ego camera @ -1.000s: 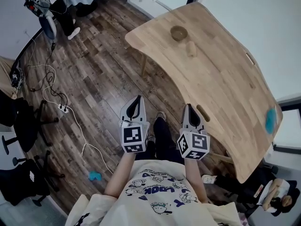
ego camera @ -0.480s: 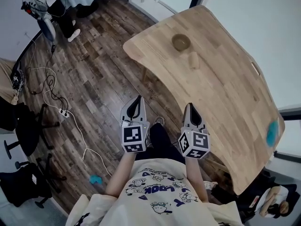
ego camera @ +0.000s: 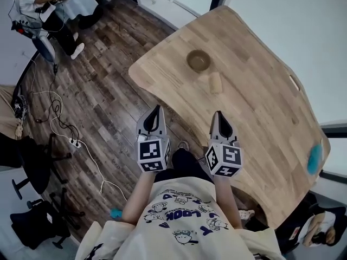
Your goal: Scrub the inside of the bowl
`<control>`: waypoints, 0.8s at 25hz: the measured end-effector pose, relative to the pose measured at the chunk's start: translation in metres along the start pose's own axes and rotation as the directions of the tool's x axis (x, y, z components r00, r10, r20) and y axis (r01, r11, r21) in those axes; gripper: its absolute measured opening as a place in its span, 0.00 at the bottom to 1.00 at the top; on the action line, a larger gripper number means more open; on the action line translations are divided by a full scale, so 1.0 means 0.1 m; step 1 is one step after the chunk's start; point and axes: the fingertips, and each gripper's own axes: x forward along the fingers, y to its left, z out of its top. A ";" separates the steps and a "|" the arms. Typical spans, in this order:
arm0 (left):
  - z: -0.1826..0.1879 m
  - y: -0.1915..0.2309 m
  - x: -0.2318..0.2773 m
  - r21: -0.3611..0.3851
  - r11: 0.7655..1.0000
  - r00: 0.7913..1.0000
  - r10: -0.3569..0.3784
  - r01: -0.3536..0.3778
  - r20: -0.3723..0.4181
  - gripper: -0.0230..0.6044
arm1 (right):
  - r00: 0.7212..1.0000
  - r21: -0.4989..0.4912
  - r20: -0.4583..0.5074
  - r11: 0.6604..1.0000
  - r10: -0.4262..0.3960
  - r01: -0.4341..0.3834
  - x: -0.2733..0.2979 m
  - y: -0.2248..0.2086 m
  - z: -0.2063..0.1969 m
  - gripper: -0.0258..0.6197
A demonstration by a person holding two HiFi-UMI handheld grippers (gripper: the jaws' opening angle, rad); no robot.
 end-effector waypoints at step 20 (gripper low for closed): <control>0.13 0.01 0.83 -0.001 0.998 0.995 -0.066 0.066 -0.075 0.08 | 0.994 0.028 -0.050 0.995 -0.094 0.096 0.59 -0.42 0.06 0.05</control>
